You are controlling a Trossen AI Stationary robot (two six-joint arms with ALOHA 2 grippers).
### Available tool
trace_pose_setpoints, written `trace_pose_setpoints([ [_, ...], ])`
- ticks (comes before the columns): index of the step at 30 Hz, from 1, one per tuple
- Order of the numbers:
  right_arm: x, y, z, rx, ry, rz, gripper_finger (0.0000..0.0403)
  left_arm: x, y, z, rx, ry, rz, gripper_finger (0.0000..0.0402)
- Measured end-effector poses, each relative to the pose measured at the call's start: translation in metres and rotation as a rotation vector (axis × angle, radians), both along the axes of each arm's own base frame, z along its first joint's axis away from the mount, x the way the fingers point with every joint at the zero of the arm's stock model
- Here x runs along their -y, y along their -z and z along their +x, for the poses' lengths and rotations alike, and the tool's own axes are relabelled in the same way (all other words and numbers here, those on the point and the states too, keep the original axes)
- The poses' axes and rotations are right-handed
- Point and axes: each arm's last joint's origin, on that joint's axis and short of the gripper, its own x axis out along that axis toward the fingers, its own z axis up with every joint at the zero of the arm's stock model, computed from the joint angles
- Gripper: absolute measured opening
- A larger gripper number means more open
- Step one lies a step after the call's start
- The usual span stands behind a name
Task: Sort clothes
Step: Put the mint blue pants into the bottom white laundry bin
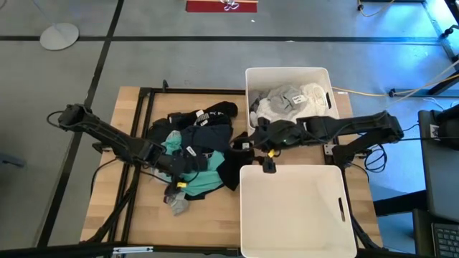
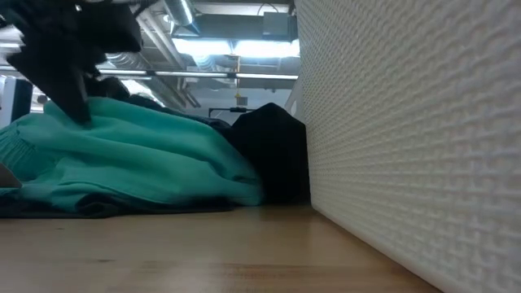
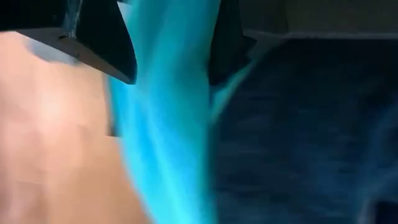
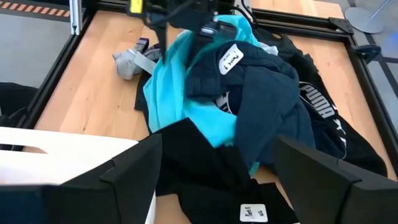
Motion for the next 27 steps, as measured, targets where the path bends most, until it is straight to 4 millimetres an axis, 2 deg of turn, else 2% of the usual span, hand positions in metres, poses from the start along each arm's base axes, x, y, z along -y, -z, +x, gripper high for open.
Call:
trace_pose_setpoints([
  [4, 0.0, 0.002, 0.004, 0.0, 0.017, 0.017, 0.0301, -0.003, 0.01, -0.003, -0.009, -0.026, 0.005, 0.0191],
  [9, 0.0, 0.002, 0.008, 0.026, 0.017, 0.023, 0.0301, 0.001, 0.024, -0.004, 0.039, 0.051, -0.098, 0.0191],
  [17, -0.001, 0.004, 0.014, 0.049, 0.018, 0.026, 0.0301, 0.0, 0.045, -0.007, 0.013, 0.055, -0.09, 0.0187],
  [21, -0.001, 0.005, 0.016, 0.05, 0.018, 0.026, 0.0301, 0.0, 0.046, -0.006, 0.012, 0.059, -0.084, 0.0152],
  [27, -0.001, 0.005, 0.018, 0.061, 0.018, 0.027, 0.0301, 0.001, 0.041, -0.004, 0.039, 0.067, -0.088, 0.0057],
])
